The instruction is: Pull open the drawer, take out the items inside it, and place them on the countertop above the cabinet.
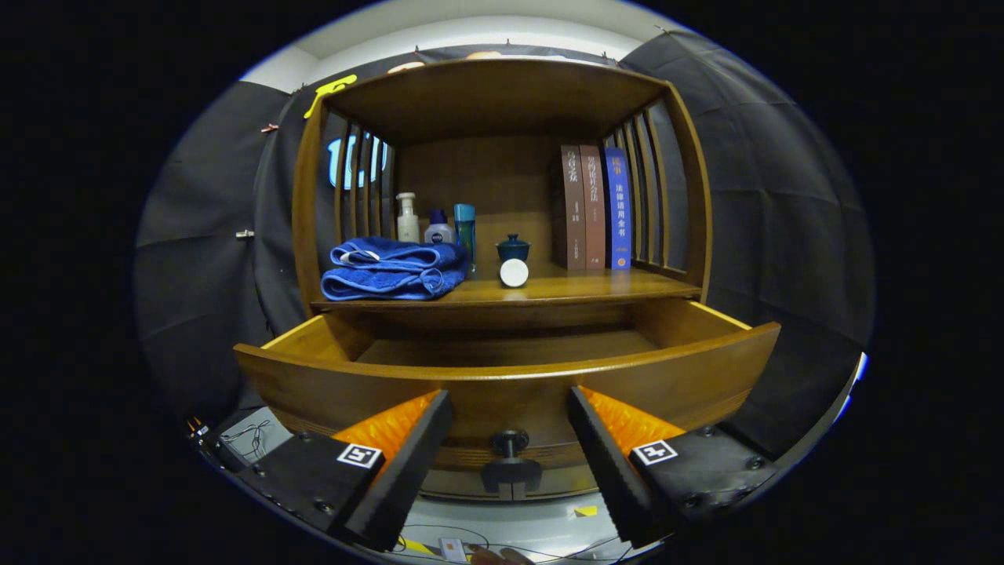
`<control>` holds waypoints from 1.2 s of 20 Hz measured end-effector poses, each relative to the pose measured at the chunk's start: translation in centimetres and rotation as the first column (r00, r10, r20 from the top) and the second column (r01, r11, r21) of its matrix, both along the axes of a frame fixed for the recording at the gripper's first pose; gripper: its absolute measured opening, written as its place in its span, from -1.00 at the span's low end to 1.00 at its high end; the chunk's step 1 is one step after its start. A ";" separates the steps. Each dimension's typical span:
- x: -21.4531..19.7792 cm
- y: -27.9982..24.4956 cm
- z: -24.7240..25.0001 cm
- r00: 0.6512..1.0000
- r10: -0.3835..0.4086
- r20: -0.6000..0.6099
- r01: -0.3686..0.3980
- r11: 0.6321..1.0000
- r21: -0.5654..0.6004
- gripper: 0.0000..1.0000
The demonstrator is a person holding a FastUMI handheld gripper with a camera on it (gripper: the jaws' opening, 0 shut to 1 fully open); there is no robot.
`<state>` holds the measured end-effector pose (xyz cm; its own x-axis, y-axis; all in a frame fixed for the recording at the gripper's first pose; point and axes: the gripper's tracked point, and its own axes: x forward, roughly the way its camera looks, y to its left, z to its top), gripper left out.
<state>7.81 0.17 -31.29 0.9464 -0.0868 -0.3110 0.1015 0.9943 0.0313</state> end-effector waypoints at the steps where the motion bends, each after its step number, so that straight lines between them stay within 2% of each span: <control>1: 1.0 0.1 -0.2 1.000 -0.001 -0.003 0.001 1.000 0.004 0.99; 6: 5.3 -0.2 -0.8 1.000 -0.002 0.002 0.002 1.000 -0.001 0.99; 15: 9.8 -0.5 -1.7 1.000 -0.011 0.001 0.011 1.000 -0.001 0.99; 24: 11.2 -0.4 -2.4 1.000 -0.010 -0.024 0.010 1.000 0.003 0.99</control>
<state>19.03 -0.23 -33.68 0.9377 -0.0956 -0.3340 0.1125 0.9932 0.0315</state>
